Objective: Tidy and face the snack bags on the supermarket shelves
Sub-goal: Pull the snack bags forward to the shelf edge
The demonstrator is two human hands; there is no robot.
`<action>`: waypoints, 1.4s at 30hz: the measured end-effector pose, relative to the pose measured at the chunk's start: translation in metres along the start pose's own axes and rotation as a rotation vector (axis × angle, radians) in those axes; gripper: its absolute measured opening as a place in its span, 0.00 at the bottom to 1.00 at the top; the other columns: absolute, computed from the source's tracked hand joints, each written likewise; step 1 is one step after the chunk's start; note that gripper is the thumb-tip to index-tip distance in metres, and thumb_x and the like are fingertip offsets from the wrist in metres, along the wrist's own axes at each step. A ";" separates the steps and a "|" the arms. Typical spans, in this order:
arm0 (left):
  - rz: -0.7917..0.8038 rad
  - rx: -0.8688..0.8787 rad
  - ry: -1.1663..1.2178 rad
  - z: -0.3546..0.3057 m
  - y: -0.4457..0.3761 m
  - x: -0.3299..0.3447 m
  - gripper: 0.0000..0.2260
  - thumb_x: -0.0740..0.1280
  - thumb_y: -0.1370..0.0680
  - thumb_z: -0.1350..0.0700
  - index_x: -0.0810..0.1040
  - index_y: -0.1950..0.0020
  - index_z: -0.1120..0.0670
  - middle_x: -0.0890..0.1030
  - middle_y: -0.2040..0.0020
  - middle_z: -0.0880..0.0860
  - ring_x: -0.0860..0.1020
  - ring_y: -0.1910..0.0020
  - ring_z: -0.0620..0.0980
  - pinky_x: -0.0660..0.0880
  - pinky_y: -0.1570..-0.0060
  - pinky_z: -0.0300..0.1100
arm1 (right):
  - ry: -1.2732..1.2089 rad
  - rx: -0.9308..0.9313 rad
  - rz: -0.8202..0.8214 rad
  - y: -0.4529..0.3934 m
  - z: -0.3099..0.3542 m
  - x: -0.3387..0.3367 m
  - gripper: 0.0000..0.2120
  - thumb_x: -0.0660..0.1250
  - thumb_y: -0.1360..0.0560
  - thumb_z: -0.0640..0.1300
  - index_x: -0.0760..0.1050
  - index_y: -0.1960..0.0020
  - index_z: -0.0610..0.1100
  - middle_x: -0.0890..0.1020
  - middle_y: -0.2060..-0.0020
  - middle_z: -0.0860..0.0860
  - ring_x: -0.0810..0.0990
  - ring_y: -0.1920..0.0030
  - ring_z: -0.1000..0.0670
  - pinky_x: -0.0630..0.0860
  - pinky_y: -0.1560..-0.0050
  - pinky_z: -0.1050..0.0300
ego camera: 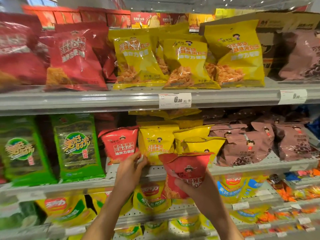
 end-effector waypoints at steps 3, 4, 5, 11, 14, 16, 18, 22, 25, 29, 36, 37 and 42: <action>-0.046 0.046 -0.140 0.005 0.014 -0.024 0.02 0.69 0.21 0.49 0.81 0.52 0.45 0.82 0.59 0.40 0.79 0.59 0.41 0.75 0.62 0.43 | 0.032 0.000 0.017 -0.012 0.012 0.021 0.27 0.84 0.37 0.49 0.79 0.40 0.53 0.87 0.52 0.58 0.85 0.53 0.59 0.81 0.57 0.61; -0.078 0.038 -0.167 0.009 0.019 -0.032 0.02 0.69 0.21 0.50 0.81 0.50 0.45 0.83 0.57 0.40 0.80 0.58 0.42 0.75 0.61 0.43 | 0.041 -0.006 0.023 -0.016 0.015 0.029 0.28 0.84 0.36 0.50 0.79 0.40 0.53 0.87 0.52 0.58 0.85 0.53 0.60 0.81 0.57 0.64; -0.113 0.023 -0.199 0.012 0.024 -0.040 0.04 0.69 0.21 0.50 0.81 0.48 0.46 0.83 0.55 0.42 0.80 0.56 0.44 0.76 0.59 0.44 | 0.036 -0.015 0.029 -0.020 0.018 0.037 0.28 0.84 0.36 0.51 0.78 0.40 0.54 0.86 0.52 0.59 0.85 0.53 0.60 0.80 0.57 0.65; -0.302 0.020 -0.553 0.044 0.063 -0.087 0.08 0.70 0.22 0.51 0.84 0.49 0.54 0.81 0.55 0.51 0.78 0.54 0.53 0.76 0.55 0.50 | 0.008 -0.069 0.104 -0.041 0.041 0.105 0.26 0.84 0.38 0.54 0.77 0.44 0.56 0.83 0.56 0.70 0.80 0.55 0.72 0.72 0.61 0.77; -0.371 -0.036 -0.644 0.067 0.081 -0.102 0.08 0.71 0.23 0.52 0.83 0.50 0.56 0.81 0.53 0.53 0.78 0.52 0.55 0.76 0.53 0.51 | -0.018 -0.055 0.125 -0.054 0.039 0.145 0.25 0.84 0.37 0.47 0.77 0.45 0.53 0.85 0.57 0.65 0.83 0.58 0.65 0.76 0.62 0.72; -0.375 -0.040 -0.656 0.077 0.088 -0.106 0.09 0.71 0.22 0.52 0.83 0.48 0.57 0.80 0.51 0.53 0.78 0.50 0.55 0.76 0.51 0.50 | -0.019 -0.024 0.109 -0.060 0.036 0.167 0.26 0.84 0.37 0.47 0.77 0.43 0.51 0.86 0.56 0.58 0.84 0.54 0.56 0.79 0.55 0.62; -0.357 -0.023 -0.642 0.082 0.092 -0.106 0.10 0.70 0.21 0.51 0.82 0.45 0.56 0.79 0.49 0.51 0.77 0.48 0.53 0.76 0.49 0.49 | 0.015 -0.007 0.101 -0.066 0.032 0.182 0.28 0.84 0.37 0.49 0.75 0.41 0.50 0.83 0.51 0.53 0.83 0.50 0.50 0.77 0.49 0.56; -0.357 -0.055 -0.559 0.083 0.091 -0.106 0.09 0.68 0.20 0.51 0.81 0.44 0.55 0.77 0.48 0.50 0.75 0.47 0.51 0.74 0.47 0.47 | 0.055 0.012 0.069 -0.074 0.022 0.191 0.32 0.84 0.36 0.50 0.75 0.37 0.46 0.83 0.47 0.47 0.82 0.46 0.44 0.78 0.44 0.50; -0.350 -0.078 -0.542 0.082 0.092 -0.104 0.09 0.67 0.19 0.51 0.79 0.43 0.54 0.75 0.46 0.49 0.73 0.44 0.49 0.72 0.44 0.45 | 0.099 0.003 0.075 -0.078 0.019 0.190 0.35 0.84 0.35 0.51 0.73 0.35 0.44 0.82 0.45 0.45 0.81 0.47 0.43 0.76 0.45 0.53; -0.322 -0.085 -0.551 0.083 0.093 -0.100 0.09 0.65 0.19 0.51 0.77 0.42 0.53 0.73 0.45 0.48 0.70 0.43 0.49 0.72 0.44 0.44 | 0.128 0.017 0.087 -0.078 0.017 0.188 0.36 0.84 0.36 0.53 0.72 0.34 0.45 0.82 0.44 0.46 0.79 0.49 0.46 0.74 0.47 0.55; -0.300 -0.094 -0.572 0.085 0.095 -0.096 0.11 0.66 0.21 0.49 0.74 0.42 0.53 0.71 0.45 0.48 0.68 0.44 0.50 0.72 0.43 0.45 | 0.222 0.025 0.038 -0.065 0.015 0.190 0.34 0.81 0.39 0.62 0.72 0.42 0.47 0.81 0.53 0.51 0.82 0.52 0.43 0.78 0.51 0.50; -0.304 -0.088 -0.576 0.086 0.095 -0.096 0.11 0.66 0.21 0.50 0.74 0.43 0.53 0.71 0.46 0.48 0.68 0.45 0.50 0.72 0.44 0.45 | 0.238 0.022 0.038 -0.064 0.015 0.190 0.34 0.81 0.39 0.63 0.71 0.42 0.48 0.80 0.54 0.52 0.82 0.53 0.43 0.79 0.51 0.50; -0.294 -0.043 -0.619 0.095 0.094 -0.099 0.10 0.68 0.23 0.49 0.74 0.44 0.51 0.71 0.48 0.48 0.70 0.47 0.51 0.72 0.45 0.46 | 0.317 0.002 0.027 -0.064 0.015 0.192 0.41 0.80 0.39 0.66 0.72 0.34 0.48 0.82 0.47 0.52 0.82 0.50 0.46 0.79 0.49 0.51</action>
Point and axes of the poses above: each hand's wrist, its own y-axis away from the middle knuckle, its own x-axis out of the palm, z = x × y, the point moved 3 cm from there along -y, towards the middle knuckle
